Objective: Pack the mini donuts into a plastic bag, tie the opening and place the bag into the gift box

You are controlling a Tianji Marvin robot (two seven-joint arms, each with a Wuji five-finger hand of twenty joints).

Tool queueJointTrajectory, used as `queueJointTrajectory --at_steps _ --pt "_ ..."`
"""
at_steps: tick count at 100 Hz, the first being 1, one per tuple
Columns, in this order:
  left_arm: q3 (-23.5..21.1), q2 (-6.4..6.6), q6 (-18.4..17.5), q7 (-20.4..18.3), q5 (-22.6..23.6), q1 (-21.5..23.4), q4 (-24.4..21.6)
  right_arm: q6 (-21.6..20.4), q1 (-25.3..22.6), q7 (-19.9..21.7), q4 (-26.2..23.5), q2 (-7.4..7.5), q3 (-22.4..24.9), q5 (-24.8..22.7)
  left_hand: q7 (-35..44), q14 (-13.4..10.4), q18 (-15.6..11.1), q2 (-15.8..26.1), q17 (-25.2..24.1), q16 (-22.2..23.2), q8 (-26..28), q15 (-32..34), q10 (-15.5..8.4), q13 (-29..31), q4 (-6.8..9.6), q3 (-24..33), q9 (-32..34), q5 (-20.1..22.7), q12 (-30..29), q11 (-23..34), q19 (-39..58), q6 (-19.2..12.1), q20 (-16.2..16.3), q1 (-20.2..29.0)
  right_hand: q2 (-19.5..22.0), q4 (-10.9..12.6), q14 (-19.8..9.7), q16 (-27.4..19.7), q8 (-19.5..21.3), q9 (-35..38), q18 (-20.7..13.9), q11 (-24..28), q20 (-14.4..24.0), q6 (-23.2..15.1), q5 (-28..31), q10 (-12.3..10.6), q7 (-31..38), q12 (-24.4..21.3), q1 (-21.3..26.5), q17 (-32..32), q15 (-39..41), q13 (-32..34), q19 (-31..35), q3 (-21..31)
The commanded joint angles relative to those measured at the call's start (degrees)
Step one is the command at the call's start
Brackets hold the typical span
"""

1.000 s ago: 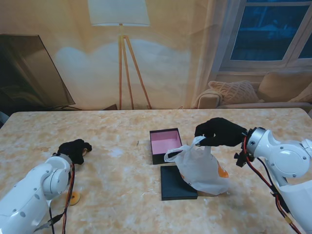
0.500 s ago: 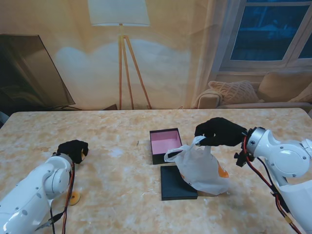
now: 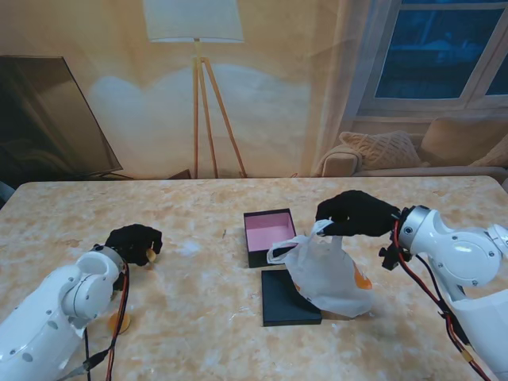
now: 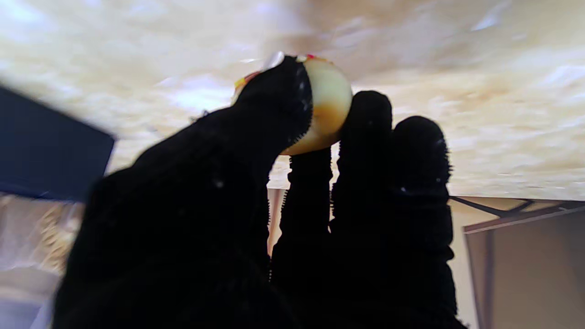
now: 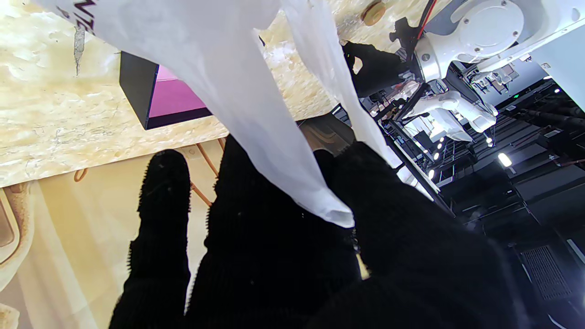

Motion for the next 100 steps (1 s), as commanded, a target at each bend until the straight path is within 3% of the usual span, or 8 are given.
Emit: queueJointTrajectory --at_steps 1,14,26,68,100 --pt "0.4 -0.46 -1.0 -1.5 -2.4 -0.3 -2.3 0.2 -0.2 0.8 0.1 -0.34 -0.3 0.1 5.4 -0.7 -2.6 1.3 0.0 -0.4 0.5 2.0 0.2 2.3 1.08 2.4 4.7 2.3 1.2 3.6 0.7 0.4 0.5 2.4 -4.4 3.2 -1.9 0.8 5.2 2.3 -0.9 -0.5 -0.4 -23.3 0.8 -3.5 6.7 0.9 11.3 -0.1 0.2 1.0 0.5 13.7" --pt "2.4 -0.65 -2.5 -6.2 -10.4 -2.3 -5.1 0.1 0.1 0.8 0.4 -0.34 -0.7 0.4 5.5 -0.6 -2.6 1.7 -0.2 -0.4 0.9 2.2 0.2 2.0 1.16 2.2 4.2 1.8 1.5 3.7 0.3 0.6 0.9 2.5 -4.3 3.1 -1.9 0.8 5.2 2.3 -0.9 -0.5 -0.4 -23.3 0.8 -3.5 6.6 0.9 11.3 -0.1 0.2 1.0 0.5 13.7" --pt "6.1 -1.04 -1.9 -8.7 -17.7 -5.3 -7.1 0.0 0.3 1.0 0.6 -0.31 -0.8 0.6 5.6 -0.6 -2.6 2.1 -0.2 -0.3 1.4 2.3 0.1 1.9 1.22 2.0 3.9 1.5 1.7 3.8 0.2 0.3 1.2 2.6 -4.3 3.1 -1.9 0.7 5.2 2.3 -1.0 -0.5 -0.4 -23.3 0.8 -3.6 6.6 0.8 11.3 -0.1 0.2 1.0 0.5 13.6" --pt "20.0 -4.27 7.4 -7.1 -34.0 -15.2 -10.8 0.2 0.4 0.9 0.7 -0.36 -1.1 0.8 5.6 -0.3 -2.7 2.6 -0.4 0.3 2.6 2.7 0.1 1.3 1.32 2.2 3.1 0.8 2.3 4.4 -0.2 0.5 2.3 2.7 -4.3 3.1 -2.0 0.6 5.2 2.3 -1.0 -0.5 -0.4 -23.3 0.8 -3.5 6.6 0.9 11.3 -0.2 0.1 1.1 0.4 13.5" --pt "28.6 -6.60 12.1 -6.9 -42.7 -21.4 -10.8 0.3 0.5 0.8 0.8 -0.41 -1.3 0.9 5.6 0.2 -3.1 2.7 -0.8 0.9 2.9 3.1 0.0 1.0 1.20 2.3 2.8 0.5 2.2 4.7 1.1 0.4 3.9 2.4 -4.3 3.1 -1.9 0.6 5.2 2.4 -0.9 -0.6 -0.3 -23.2 0.8 -3.6 6.5 0.8 11.3 0.0 0.0 1.1 0.6 13.5"
